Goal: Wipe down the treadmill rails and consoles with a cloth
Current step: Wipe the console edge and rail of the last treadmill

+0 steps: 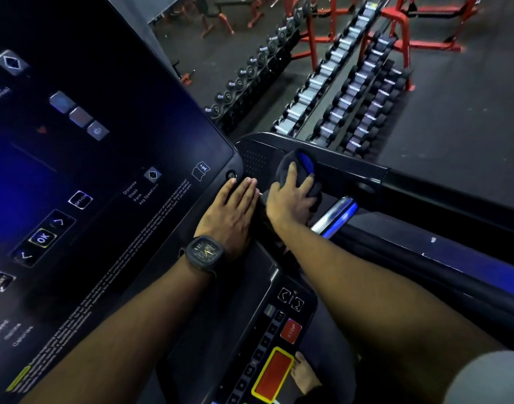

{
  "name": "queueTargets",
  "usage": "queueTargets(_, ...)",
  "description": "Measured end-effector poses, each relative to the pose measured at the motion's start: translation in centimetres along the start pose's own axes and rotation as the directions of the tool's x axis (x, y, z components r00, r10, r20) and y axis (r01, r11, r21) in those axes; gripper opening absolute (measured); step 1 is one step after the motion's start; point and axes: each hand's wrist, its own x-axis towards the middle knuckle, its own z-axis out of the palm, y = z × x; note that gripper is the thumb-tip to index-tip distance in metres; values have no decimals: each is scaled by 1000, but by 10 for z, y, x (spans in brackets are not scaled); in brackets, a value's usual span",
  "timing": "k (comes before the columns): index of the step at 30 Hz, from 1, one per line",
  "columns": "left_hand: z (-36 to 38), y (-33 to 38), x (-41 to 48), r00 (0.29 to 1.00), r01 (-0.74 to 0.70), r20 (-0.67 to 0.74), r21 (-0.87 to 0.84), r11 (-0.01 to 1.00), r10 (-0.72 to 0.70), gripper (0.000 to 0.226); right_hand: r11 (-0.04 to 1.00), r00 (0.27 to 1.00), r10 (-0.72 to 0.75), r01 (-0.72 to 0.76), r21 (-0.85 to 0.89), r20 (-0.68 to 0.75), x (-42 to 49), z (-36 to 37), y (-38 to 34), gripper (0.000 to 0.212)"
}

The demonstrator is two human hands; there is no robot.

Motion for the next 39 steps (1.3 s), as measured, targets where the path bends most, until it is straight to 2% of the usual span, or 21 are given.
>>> queueTargets(3, -3, 1, 0, 1000, -2, 15, -9, 1000, 2, 76, 946, 958, 279, -285, 152, 60, -4, 1, -11, 63)
queueTargets(4, -4, 1, -1, 1000, -8, 27, -3, 1000, 8, 76, 934, 946, 312, -322, 155, 88, -14, 5, -14, 63)
queueTargets(6, -3, 0, -2, 999, -22, 35, 22, 1000, 22, 76, 949, 955, 278, -290, 122, 107, -30, 10, -15, 63)
queueTargets(9, -6, -2, -2, 1000, -25, 16, 1, 1000, 25, 75, 992, 993, 114, -114, 45, -13, -11, 6, -9, 60)
queueTargets(10, -6, -1, -2, 1000, -23, 11, -5, 1000, 24, 75, 994, 994, 99, -97, 52, -38, -1, 1, -8, 60)
queueTargets(11, -6, -1, -3, 1000, -20, 9, -7, 1000, 20, 75, 985, 989, 143, -139, 98, -38, 7, -2, -10, 61)
queueTargets(13, -6, -1, -2, 1000, -22, 14, -12, 1000, 22, 75, 913, 941, 334, -335, 231, 45, 4, -2, -15, 64)
queueTargets(15, -5, -1, -2, 1000, -25, 10, -25, 999, 25, 75, 870, 899, 420, -438, 225, 125, -18, 4, -18, 65)
queueTargets(16, -4, -1, -2, 1000, -26, 3, -22, 999, 26, 74, 896, 916, 381, -399, 198, 121, -27, 7, -16, 65)
queueTargets(18, -3, -1, -2, 999, -38, -9, 0, 999, 38, 72, 966, 976, 217, -219, 136, 30, -24, 10, -6, 62)
queueTargets(20, -2, 0, -2, 999, -44, -15, 10, 999, 44, 71, 994, 995, 87, -84, 67, -45, -5, 5, 0, 61)
queueTargets(22, -1, 0, -2, 999, -36, -27, 7, 999, 36, 72, 987, 991, 129, -124, 97, -43, 8, -1, -5, 61)
queueTargets(24, -1, 0, -1, 999, -33, -23, -7, 999, 33, 73, 942, 957, 287, -288, 175, 28, 2, -2, -15, 62)
queueTargets(26, -2, 1, -1, 999, -37, -11, -4, 999, 37, 74, 932, 941, 326, -336, 136, 92, -16, 3, -17, 63)
queueTargets(30, -6, 0, -2, 999, -47, 2, 15, 999, 47, 74, 999, 999, 44, -44, 18, 19, -17, 7, 1, 61)
queueTargets(31, -6, -1, -1, 999, -41, -4, 2, 999, 41, 74, 1000, 1000, 23, -23, 12, -1, -9, 3, 0, 60)
queueTargets(33, -5, 0, -1, 1000, -30, -8, -22, 999, 30, 75, 981, 987, 163, -162, 108, 3, 2, -2, -7, 60)
queueTargets(35, -5, 0, -1, 999, -33, 11, -31, 999, 33, 76, 919, 936, 341, -352, 179, 93, -8, 0, -13, 61)
queueTargets(37, -6, 0, 0, 999, -38, 25, -22, 999, 39, 77, 906, 911, 373, -399, 142, 176, -30, 5, -14, 63)
queueTargets(39, -6, -2, 2, 999, -34, 16, -28, 999, 34, 79, 911, 914, 358, -387, 142, 190, -35, 6, -14, 65)
